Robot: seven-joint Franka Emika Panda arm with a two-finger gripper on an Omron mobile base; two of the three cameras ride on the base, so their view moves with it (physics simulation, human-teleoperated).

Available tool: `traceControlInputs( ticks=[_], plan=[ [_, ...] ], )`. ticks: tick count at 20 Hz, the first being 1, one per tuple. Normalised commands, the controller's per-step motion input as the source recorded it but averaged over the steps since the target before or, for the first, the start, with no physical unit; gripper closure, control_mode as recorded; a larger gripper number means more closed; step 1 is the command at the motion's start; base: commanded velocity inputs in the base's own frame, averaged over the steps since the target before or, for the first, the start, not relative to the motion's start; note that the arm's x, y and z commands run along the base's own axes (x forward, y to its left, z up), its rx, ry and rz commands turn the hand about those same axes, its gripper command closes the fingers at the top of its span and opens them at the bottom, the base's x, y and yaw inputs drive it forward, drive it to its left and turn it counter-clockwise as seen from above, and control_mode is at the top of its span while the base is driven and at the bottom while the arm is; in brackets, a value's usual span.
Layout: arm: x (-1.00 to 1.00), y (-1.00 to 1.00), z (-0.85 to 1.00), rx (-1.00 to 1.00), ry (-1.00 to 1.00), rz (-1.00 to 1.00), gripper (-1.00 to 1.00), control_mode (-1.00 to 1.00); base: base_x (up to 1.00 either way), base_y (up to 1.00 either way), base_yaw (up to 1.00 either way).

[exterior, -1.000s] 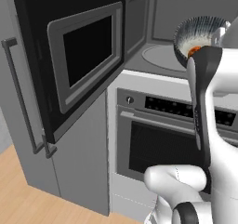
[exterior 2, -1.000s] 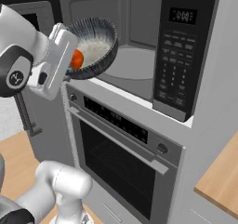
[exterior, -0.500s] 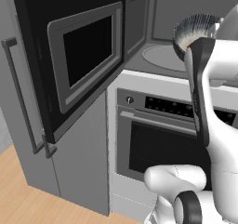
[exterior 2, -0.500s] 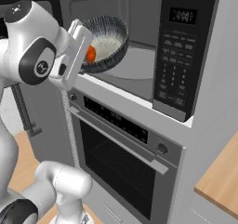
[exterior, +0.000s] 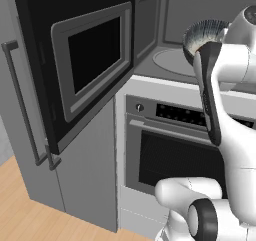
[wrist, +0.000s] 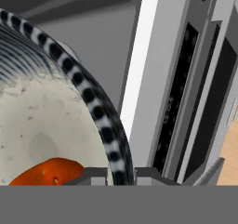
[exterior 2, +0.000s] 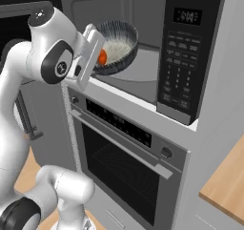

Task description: Pick the squash from the sink and place it in the bowl. Then pick the bowl and place it in the microwave. Then close the microwave door and press the start button.

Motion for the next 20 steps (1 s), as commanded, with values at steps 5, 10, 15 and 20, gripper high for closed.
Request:
traceControlInputs(
  ticks=[5, 10, 15, 20],
  plan=[
    [0.29, -0.18, -0.19, 0.00, 0.00, 0.00, 1.00, -1.00, 0.00, 0.00, 0.00],
    [0.35, -0.14, -0.08, 0.00, 0.01, 0.00, 1.00, -1.00, 0.00, 0.00, 0.00],
    [0.36, -0.09, -0.12, 0.00, 0.02, 0.00, 1.00, -1.00, 0.00, 0.00, 0.00],
    [0.35, -0.12, -0.11, 0.00, 0.07, 0.00, 1.00, -1.00, 0.00, 0.00, 0.00]
  ],
)
